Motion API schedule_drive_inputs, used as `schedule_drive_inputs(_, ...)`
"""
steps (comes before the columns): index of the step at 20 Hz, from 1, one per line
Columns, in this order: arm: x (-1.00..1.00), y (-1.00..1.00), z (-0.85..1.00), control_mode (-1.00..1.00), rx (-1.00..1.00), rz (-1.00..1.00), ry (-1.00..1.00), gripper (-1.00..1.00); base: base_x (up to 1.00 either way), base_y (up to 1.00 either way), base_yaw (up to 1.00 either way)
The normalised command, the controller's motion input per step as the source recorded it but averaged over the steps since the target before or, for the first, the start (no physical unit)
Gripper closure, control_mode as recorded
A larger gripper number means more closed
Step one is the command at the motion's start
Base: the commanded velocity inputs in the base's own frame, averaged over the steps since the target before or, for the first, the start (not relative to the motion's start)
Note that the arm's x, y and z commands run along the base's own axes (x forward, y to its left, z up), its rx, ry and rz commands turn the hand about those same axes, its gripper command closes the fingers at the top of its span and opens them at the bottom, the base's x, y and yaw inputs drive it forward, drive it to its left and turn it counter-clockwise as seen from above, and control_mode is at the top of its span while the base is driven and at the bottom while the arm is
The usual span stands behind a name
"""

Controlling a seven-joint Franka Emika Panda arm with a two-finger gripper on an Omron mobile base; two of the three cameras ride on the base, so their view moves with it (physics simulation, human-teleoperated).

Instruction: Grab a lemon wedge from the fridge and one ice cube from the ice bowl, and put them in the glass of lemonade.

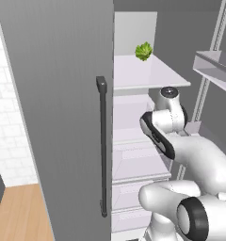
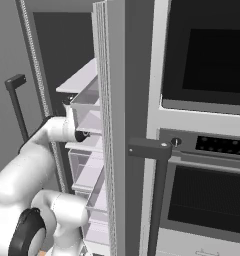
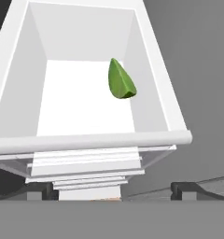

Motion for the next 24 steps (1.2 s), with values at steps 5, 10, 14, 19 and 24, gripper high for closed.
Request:
schedule_drive_inputs(5,0.61,-0.03,-0.08,-1.00,-0.06,0.01,0.00,-1.00,0.00,0.00,0.00)
schedule_drive_inputs(10,0.56,0.00,0.00,-1.00,-0.06,0.05,0.00,-1.00,0.00,0.00,0.00)
schedule_drive_inputs(14,0.28,0.00,-0.01,-1.00,-0.01,0.00,0.00,-1.00,0.00,0.00,0.00)
schedule_drive_inputs(19,0.20,0.00,-0.16,-1.00,0.00,0.00,0.00,-1.00,0.00,0.00,0.00)
schedule_drive_inputs(24,0.14,0.00,-0.44,-1.00,0.00,0.00,0.00,-1.00,0.00,0.00,0.00)
